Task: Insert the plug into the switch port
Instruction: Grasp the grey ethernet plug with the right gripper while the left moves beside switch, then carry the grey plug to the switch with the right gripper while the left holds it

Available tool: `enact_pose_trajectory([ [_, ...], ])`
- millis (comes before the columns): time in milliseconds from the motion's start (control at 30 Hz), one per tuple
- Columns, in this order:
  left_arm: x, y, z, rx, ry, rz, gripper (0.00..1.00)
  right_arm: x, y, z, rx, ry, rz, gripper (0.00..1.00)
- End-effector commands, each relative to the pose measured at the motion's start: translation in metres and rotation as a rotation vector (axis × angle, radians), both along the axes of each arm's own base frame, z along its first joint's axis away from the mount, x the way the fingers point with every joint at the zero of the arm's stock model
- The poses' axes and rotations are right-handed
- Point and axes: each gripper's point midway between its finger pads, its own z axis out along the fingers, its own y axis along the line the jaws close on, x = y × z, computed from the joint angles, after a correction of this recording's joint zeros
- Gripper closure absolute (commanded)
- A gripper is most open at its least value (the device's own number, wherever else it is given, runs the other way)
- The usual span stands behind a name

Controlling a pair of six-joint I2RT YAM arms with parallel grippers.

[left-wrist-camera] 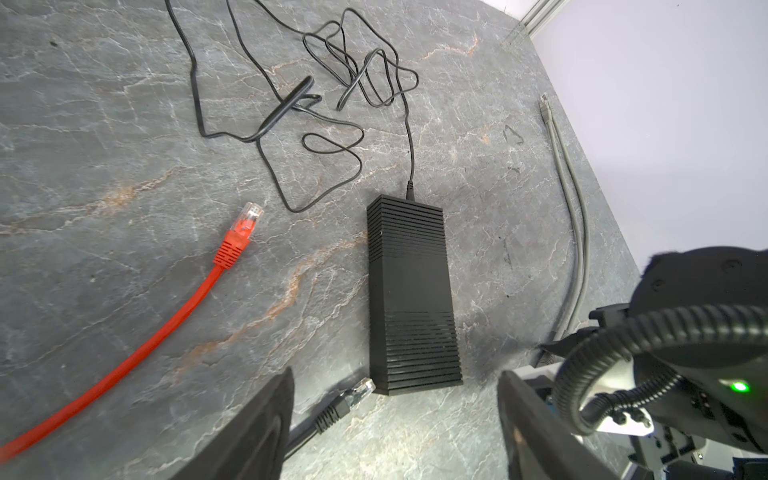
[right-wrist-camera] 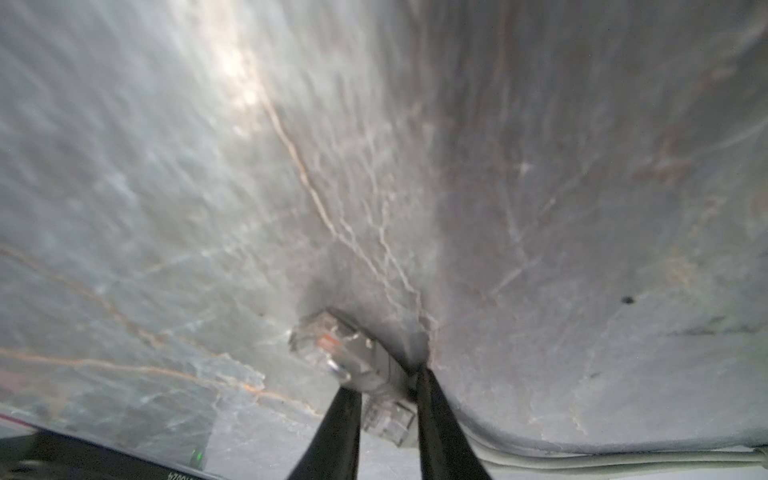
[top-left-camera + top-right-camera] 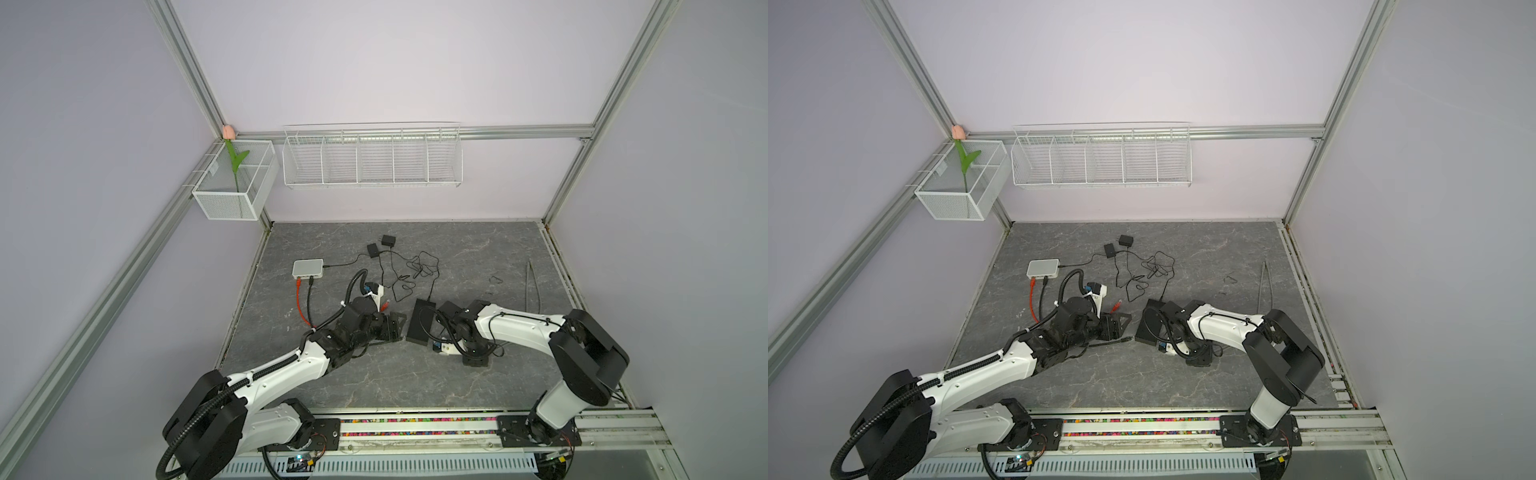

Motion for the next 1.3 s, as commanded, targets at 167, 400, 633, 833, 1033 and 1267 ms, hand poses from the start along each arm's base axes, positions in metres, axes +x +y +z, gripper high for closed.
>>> enact_pose_trajectory([
  [167, 0.006, 0.001, 0.007, -0.01, -0.03, 0.022, 0.24, 0.021, 0.046, -0.007, 0.188, -0.021, -0.055, 0.75],
  [400, 0.007, 0.001, 0.006, -0.005, -0.031, 0.026, 0.24, 0.07, 0.047, 0.016, 0.282, -0.138, -0.241, 0.81],
  [633, 0.014, -0.004, -0.004, 0.016, -0.013, 0.028, 0.24, 0.084, 0.041, 0.024, 0.304, -0.158, -0.328, 0.83],
  [833, 0.022, -0.015, -0.022, 0.055, 0.016, 0.009, 0.24, 0.083, 0.052, 0.017, 0.36, -0.138, -0.396, 0.84],
  [1033, 0.025, -0.031, -0.032, 0.063, 0.066, -0.037, 0.28, 0.078, 0.063, 0.024, 0.411, -0.139, -0.456, 0.85],
  [1267, 0.019, -0.051, -0.05, 0.062, 0.147, -0.138, 0.33, 0.066, 0.07, 0.032, 0.414, -0.143, -0.541, 0.88],
])
